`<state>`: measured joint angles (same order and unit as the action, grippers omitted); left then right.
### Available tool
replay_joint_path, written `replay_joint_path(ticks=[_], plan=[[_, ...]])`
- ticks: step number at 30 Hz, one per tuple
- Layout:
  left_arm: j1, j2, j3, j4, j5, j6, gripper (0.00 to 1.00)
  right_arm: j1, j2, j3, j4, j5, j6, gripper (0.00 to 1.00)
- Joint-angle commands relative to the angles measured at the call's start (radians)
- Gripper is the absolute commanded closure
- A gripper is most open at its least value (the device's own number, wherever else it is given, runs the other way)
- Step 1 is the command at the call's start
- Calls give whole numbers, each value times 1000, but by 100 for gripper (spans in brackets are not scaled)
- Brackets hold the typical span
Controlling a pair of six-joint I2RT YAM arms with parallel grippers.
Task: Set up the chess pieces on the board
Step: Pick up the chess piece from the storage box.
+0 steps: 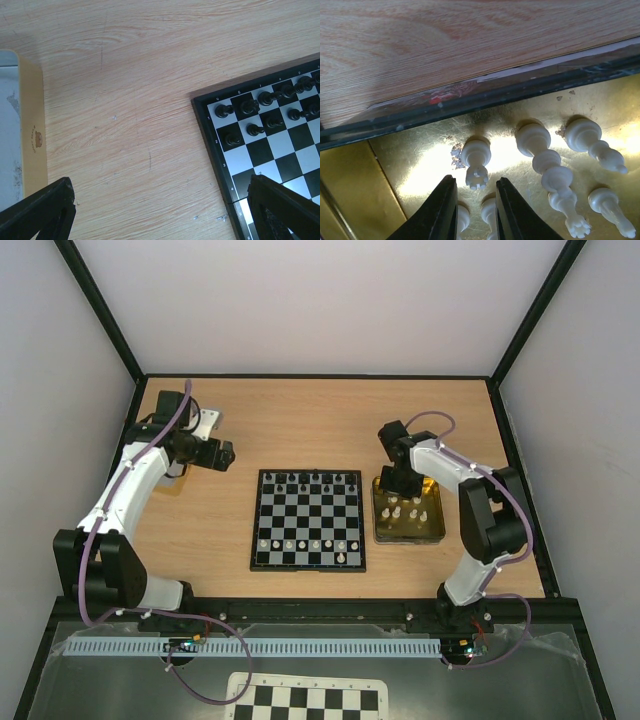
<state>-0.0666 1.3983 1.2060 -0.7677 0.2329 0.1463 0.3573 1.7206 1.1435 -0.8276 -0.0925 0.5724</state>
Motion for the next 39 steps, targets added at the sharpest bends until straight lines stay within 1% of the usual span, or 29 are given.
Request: replay_joint_path(ticks=[1,12,14,17,19,26,34,39], plan=[[7,-19,0,-1,-1,-2,6,-8,23,-13,12,22,-16,79],[7,-9,4,-1,3,-2,6,-21,56,-2,32,21,-27,80],[7,-7,4,1,1,-1,6,-21,61,1,33,24,-31,85],[7,-3,4,2,2,-2,6,-23,64,3,36,20,-37,94],[8,0,4,2,2,-1,6,-23,62,3,36,19,-39,97],[9,-2,0,4,0,-2,6,-23,45,18,14,28,-43,98],[9,-7,1,1,0,1,6,-23,16,75,-45,45,-53,98],[8,-3,10,-4,8,1,6,-21,-53,90,-88,24,-43,98]])
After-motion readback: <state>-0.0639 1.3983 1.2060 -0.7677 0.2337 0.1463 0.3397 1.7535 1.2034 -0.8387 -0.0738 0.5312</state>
